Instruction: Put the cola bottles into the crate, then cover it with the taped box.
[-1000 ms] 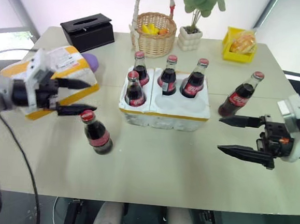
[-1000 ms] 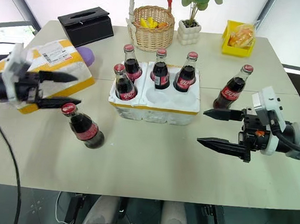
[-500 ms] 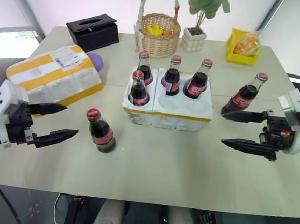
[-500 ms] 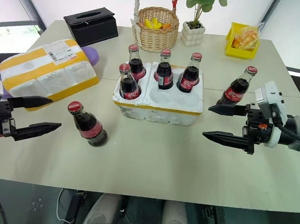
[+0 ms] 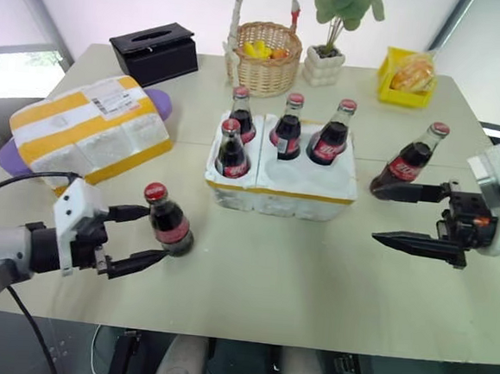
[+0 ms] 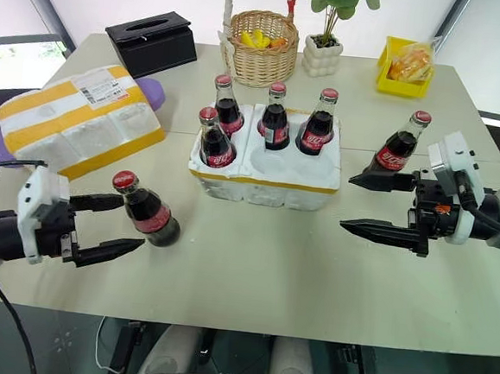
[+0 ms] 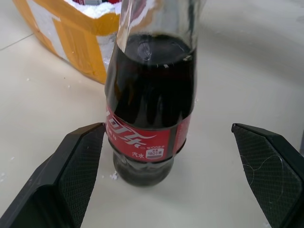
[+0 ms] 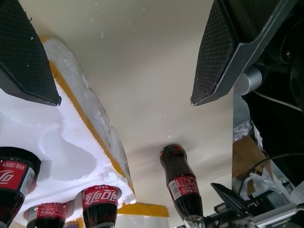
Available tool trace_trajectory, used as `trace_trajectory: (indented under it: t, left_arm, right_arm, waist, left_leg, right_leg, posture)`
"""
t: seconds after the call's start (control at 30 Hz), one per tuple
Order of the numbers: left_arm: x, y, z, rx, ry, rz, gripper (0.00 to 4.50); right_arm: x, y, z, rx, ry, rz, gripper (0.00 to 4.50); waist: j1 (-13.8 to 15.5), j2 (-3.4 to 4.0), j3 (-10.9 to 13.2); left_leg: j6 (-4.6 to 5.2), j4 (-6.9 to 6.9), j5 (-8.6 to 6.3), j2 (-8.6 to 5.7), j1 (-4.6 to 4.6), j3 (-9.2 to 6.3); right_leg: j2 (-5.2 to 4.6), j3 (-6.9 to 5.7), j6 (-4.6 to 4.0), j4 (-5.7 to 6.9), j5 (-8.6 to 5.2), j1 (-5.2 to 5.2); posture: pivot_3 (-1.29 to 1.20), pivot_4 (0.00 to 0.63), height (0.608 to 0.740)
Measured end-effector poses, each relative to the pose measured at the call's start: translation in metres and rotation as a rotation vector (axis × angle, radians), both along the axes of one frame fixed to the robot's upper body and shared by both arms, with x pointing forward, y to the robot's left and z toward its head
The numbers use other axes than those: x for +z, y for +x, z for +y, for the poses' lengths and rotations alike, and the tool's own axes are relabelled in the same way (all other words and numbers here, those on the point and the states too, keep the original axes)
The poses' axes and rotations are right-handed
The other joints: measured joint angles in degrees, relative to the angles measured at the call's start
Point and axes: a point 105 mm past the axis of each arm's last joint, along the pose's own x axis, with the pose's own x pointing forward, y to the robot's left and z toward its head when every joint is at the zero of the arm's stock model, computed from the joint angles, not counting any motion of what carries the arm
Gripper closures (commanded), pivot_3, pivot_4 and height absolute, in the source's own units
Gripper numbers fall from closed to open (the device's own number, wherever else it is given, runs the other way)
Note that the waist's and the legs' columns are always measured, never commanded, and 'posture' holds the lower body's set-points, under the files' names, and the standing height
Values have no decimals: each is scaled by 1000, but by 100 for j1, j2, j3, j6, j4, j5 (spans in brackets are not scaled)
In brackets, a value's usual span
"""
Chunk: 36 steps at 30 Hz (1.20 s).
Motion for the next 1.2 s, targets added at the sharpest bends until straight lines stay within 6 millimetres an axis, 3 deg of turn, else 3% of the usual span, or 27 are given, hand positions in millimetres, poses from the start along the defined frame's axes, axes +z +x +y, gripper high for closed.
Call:
trace_trajectory:
  t: [0.37, 0.47, 0.53, 0.77, 0.87, 1.1, 1.2]
  left_arm:
    - [-17, 32, -19, 25, -75, -57, 46]
    - [-19, 33, -22, 16, -96, -55, 856]
    - [-18, 32, -24, 6, -106, -53, 1705]
    - [-14, 30, -24, -27, -104, 19, 1646]
    - [-1, 26, -33, -99, -127, 54, 1646]
    - [62, 36, -78, -336, -156, -85, 1646]
    - [69, 47, -99, -397, -183, -89, 1646]
  right_arm:
    - [2, -3, 2, -7, -4, -9, 0]
    - [3, -2, 2, -12, -4, -10, 0]
    - [3, -2, 2, -15, -4, -9, 0]
    - [2, -1, 2, -21, -4, -13, 0]
    - [2, -1, 2, -18, 0, -18, 0]
    - [-1, -1, 6, -1, 18, -18, 0]
    - [-2, -2, 8, 6, 18, -21, 0]
  waist:
    - [1, 0, -1]
    - [-7, -1, -1]
    - [-4, 0, -2]
    - [-6, -1, -1]
    - [-4, -1, -1]
    - [1, -2, -1]
    - [-22, -3, 0]
  left_leg:
    - [1, -1, 0, -1, -2, 7]
    - [1, 0, 0, 0, -1, 10]
    - [1, 0, 0, 0, 0, 10]
    - [1, -1, 0, 0, -4, 11]
    - [2, -1, 0, 0, -7, 11]
    - [2, 14, 1, -3, -7, 18]
    - [3, 13, 1, -3, -6, 21]
  right_leg:
    - [1, 6, 14, -7, 9, -1]
    - [2, 9, 17, -6, 11, -1]
    - [2, 10, 17, -6, 11, -2]
    - [3, 12, 18, -8, 11, -4]
    - [3, 12, 18, -8, 11, -7]
    - [5, 19, 45, -17, 27, 8]
    - [6, 23, 65, -20, 39, 7]
  posture:
    - [0, 150, 740]
    - [0, 150, 740]
    - [0, 150, 740]
    - [0, 150, 740]
    - [0, 150, 740]
    - [0, 150, 740]
    - [0, 150, 740]
